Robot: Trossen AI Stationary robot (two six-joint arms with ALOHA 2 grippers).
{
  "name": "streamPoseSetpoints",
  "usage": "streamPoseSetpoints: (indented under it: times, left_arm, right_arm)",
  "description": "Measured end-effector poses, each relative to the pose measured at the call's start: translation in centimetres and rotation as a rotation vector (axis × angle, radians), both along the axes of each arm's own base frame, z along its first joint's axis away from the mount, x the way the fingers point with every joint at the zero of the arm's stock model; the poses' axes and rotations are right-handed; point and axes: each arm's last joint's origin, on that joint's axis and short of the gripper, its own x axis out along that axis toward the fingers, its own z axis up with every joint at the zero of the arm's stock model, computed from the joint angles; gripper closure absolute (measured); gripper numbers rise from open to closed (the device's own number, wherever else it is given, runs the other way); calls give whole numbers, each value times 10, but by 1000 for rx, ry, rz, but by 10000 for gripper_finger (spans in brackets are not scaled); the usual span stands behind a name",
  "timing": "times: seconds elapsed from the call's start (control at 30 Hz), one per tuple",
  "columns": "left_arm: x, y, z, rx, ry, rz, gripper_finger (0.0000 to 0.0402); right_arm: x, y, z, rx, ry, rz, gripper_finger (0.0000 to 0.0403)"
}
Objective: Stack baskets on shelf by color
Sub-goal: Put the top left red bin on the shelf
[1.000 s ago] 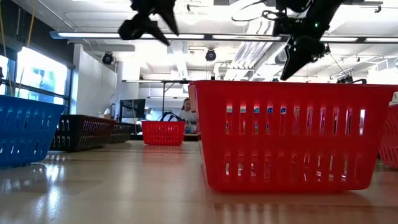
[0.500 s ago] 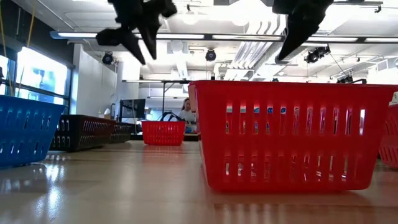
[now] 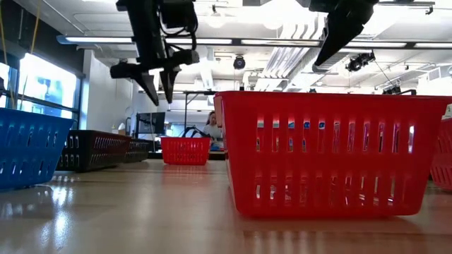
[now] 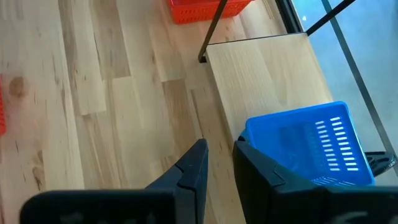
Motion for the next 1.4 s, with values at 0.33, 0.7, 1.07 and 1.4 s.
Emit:
streamPoseSetpoints:
  times: [0.33, 0.7, 1.07, 1.4]
  left_arm:
    - [28, 7, -2, 97, -110, -373, 271]
    - [29, 4, -4, 185, 16, -958, 271]
    - [38, 6, -33, 141, 156, -1141, 271]
    - [45, 9, -58, 79, 229, -1108, 271]
  right_arm:
    - [0, -1, 0, -20, 3, -12, 341]
    - [0, -1, 0, -21, 3, -12, 341]
    - [0, -1, 0, -19, -4, -42, 341]
    - [0, -1, 0, -19, -5, -41, 341]
